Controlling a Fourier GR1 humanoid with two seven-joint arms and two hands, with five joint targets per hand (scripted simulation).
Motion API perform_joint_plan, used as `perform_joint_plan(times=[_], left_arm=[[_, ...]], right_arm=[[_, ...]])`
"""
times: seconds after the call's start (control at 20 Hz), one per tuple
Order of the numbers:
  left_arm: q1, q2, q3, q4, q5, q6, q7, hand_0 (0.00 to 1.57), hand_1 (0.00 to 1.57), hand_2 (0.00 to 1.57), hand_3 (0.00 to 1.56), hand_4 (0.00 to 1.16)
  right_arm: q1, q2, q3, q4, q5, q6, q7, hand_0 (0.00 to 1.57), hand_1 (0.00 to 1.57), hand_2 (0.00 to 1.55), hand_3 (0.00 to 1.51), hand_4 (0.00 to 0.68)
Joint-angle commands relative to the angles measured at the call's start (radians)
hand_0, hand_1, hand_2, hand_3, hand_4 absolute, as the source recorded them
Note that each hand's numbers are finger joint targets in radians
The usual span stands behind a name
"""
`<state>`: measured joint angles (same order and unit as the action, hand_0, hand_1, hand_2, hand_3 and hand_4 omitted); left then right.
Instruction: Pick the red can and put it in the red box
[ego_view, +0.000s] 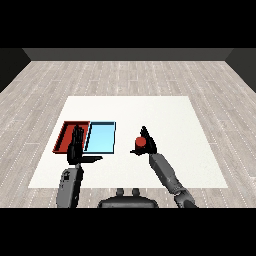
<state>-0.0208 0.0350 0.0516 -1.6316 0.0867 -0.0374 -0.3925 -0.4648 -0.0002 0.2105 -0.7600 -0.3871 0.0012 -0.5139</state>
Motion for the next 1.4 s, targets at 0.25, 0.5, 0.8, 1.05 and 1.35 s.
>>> perform_joint_plan(times=[0.25, 0.5, 0.8, 1.05, 1.35], left_arm=[[0.047, 0.045, 0.048, -0.034, 0.06, -0.059, -0.004, 0.0, 0.0, 0.0, 0.0, 0.0], [0.009, 0.017, 0.02, 0.004, -0.004, -0.003, -0.02, 0.0, 0.0, 0.0, 0.0, 0.0], [0.043, 0.002, -0.015, -0.094, 0.003, 0.001, 0.051, 0.0, 0.0, 0.0, 0.0, 0.0], [0.012, -0.026, -0.03, 0.004, -0.018, 0.009, -0.012, 0.0, 0.0, 0.0, 0.0, 0.0], [0.031, -0.033, -0.083, -0.045, -0.037, 0.019, 0.024, 0.0, 0.0, 0.0, 0.0, 0.0]], right_arm=[[-0.092, 0.0, 0.113, 0.135, -0.092, -0.148, -0.035, 0.0, 0.0, 0.0, 0.0, 0.0], [-0.162, 0.0, 0.115, 0.205, -0.134, -0.288, -0.048, 1.48, 1.48, 1.47, 1.44, 0.566], [-0.134, 0.0, 0.091, 0.17, -0.077, -0.309, -0.025, 1.47, 1.47, 1.45, 1.4, 0.595], [-0.14, -0.006, 0.115, 0.083, -0.038, -0.343, 0.062, 1.47, 1.47, 1.44, 1.38, 0.597], [-0.1, -0.001, 0.11, 0.037, 0.044, -0.327, -0.038, 1.43, 1.43, 1.43, 1.37, 0.623]])
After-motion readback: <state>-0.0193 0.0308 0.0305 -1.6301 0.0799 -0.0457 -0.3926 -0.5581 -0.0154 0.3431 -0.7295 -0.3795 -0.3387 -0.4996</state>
